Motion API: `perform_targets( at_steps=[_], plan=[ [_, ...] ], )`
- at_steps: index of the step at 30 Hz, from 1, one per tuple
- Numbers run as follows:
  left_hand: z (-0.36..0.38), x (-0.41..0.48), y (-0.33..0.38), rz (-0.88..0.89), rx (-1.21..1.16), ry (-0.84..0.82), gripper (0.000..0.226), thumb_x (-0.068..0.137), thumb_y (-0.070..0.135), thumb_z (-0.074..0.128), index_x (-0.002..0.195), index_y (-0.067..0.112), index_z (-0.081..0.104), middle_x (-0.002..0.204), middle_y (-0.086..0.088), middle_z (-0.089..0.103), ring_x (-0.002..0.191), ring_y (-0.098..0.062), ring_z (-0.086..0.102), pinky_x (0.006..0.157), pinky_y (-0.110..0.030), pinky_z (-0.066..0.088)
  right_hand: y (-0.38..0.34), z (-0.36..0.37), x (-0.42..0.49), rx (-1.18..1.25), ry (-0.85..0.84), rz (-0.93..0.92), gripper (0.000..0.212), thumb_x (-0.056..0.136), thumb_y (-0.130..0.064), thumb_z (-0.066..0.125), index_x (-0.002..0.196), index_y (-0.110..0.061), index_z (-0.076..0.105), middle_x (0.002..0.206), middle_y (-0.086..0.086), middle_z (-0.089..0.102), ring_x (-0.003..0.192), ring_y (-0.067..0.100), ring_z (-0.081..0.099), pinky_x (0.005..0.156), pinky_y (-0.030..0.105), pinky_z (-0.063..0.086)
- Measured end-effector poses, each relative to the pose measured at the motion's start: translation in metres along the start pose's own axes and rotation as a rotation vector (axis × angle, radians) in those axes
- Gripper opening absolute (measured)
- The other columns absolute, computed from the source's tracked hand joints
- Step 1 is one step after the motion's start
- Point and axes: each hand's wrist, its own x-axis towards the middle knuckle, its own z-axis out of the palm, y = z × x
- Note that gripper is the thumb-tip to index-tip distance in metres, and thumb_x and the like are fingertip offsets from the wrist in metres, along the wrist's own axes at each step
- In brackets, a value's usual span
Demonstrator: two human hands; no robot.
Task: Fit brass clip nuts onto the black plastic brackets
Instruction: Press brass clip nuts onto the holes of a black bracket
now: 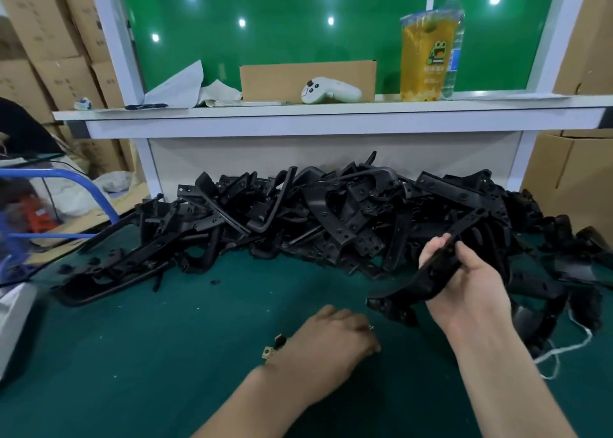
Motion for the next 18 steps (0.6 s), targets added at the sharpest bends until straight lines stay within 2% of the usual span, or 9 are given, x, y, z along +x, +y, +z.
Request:
perform_targets(
  at_steps=[3,5,10,13,15,18],
  plan=[
    [-0.004,-0.022,-0.016,-0.143,-0.077,0.019,0.029,0.107,0.034,0.041,0.13,0.031,0.059,0.136,0.008,0.052,0.128,-0.016,0.044,0.108,-0.032,0.034,0.009,-0.01,0.0,-0.074,-0.022,0.06,0.022,0.105,-0.02,0.046,0.101,-0.007,0.063,0.077,-0.001,0.06,0.058,0.009,0.057,0.063,0.023,0.058],
    [-0.005,-0.028,-0.02,-0.214,-0.147,0.013,0.028,0.107,0.037,0.039,0.129,0.033,0.057,0.138,0.011,0.047,0.126,-0.013,0.046,0.107,-0.03,0.036,0.015,-0.014,-0.001,-0.14,-0.027,0.098,0.021,0.105,-0.022,0.049,0.097,-0.008,0.062,0.073,-0.005,0.059,0.051,0.005,0.052,0.06,0.021,0.058],
    [-0.009,-0.033,-0.026,-0.262,-0.081,-0.001,0.026,0.107,0.037,0.038,0.125,0.034,0.057,0.126,0.014,0.05,0.12,-0.009,0.046,0.095,-0.023,0.037,0.022,-0.027,-0.005,-0.269,0.014,0.124,0.017,0.103,-0.023,0.053,0.096,-0.01,0.06,0.074,-0.004,0.062,0.05,0.006,0.052,0.052,0.019,0.054],
    [-0.011,-0.032,-0.03,-0.296,-0.021,0.043,0.026,0.105,0.039,0.038,0.124,0.032,0.056,0.122,0.013,0.051,0.117,-0.011,0.049,0.099,-0.025,0.036,0.02,-0.036,-0.008,-0.248,0.044,0.167,0.019,0.105,-0.022,0.049,0.097,-0.008,0.059,0.075,-0.001,0.062,0.058,0.009,0.053,0.052,0.019,0.054],
    [-0.01,-0.025,-0.024,-0.308,-0.08,0.071,0.035,0.105,0.045,0.038,0.136,0.033,0.051,0.133,0.014,0.048,0.122,-0.012,0.046,0.105,-0.028,0.034,0.015,-0.038,-0.008,-0.188,0.051,0.186,0.019,0.105,-0.02,0.045,0.102,-0.007,0.058,0.078,0.001,0.062,0.059,0.01,0.054,0.051,0.02,0.053],
    [-0.003,-0.008,-0.008,-0.266,-0.099,0.006,0.046,0.107,0.044,0.034,0.151,0.032,0.035,0.154,0.01,0.033,0.137,-0.016,0.036,0.111,-0.033,0.029,0.011,-0.039,-0.006,-0.124,0.03,0.185,0.017,0.105,-0.018,0.045,0.113,-0.007,0.055,0.08,0.002,0.063,0.058,0.01,0.057,0.052,0.019,0.053]
  ],
)
